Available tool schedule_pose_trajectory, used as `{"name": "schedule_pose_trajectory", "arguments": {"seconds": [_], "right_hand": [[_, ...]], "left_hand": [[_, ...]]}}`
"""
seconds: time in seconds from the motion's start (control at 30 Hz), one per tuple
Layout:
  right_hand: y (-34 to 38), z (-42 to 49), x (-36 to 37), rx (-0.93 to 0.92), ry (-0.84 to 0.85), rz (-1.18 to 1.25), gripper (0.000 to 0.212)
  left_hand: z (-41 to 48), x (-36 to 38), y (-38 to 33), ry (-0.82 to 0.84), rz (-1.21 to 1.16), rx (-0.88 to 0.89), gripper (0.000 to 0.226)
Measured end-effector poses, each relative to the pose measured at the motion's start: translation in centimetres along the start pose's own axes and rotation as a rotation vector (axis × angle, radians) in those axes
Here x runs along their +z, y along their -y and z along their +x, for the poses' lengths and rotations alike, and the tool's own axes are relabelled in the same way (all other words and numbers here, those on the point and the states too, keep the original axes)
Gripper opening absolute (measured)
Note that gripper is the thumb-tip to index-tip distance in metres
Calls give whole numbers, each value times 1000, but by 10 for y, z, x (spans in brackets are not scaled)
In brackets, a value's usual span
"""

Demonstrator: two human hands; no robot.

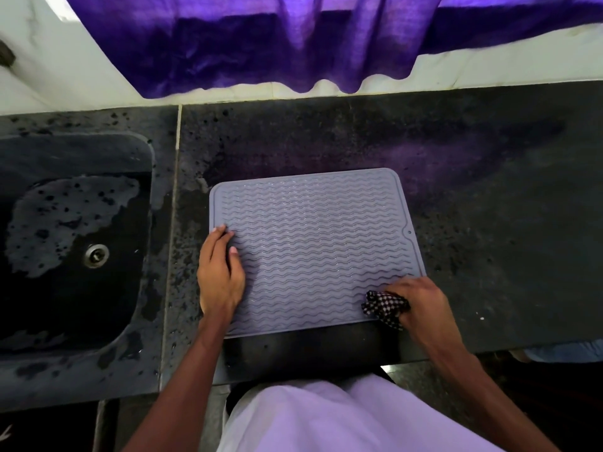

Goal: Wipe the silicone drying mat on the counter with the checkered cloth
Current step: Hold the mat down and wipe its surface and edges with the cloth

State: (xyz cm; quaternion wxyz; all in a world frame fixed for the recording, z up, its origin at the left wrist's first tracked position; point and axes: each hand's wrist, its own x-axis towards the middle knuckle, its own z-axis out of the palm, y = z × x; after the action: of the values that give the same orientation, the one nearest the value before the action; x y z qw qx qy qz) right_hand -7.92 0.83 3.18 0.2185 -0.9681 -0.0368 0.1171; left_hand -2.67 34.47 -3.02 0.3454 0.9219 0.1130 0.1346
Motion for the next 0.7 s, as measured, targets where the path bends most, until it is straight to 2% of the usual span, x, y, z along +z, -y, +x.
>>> {"name": "schedule_pose_trajectory", "arguments": {"seconds": [0.13, 0.23, 0.47, 0.7], "right_hand": [[19, 7, 2, -48, 10, 51, 35], [51, 10, 20, -132, 72, 27, 39], [69, 6, 45, -124, 20, -80, 50], [128, 13, 67, -278, 57, -40, 55]], "left_hand": [[2, -3, 1, -18, -36, -17, 34], [5, -7, 2, 9, -38, -33, 42], [10, -15, 11, 56, -65, -35, 36], [11, -18, 15, 84, -57, -19, 34]]}}
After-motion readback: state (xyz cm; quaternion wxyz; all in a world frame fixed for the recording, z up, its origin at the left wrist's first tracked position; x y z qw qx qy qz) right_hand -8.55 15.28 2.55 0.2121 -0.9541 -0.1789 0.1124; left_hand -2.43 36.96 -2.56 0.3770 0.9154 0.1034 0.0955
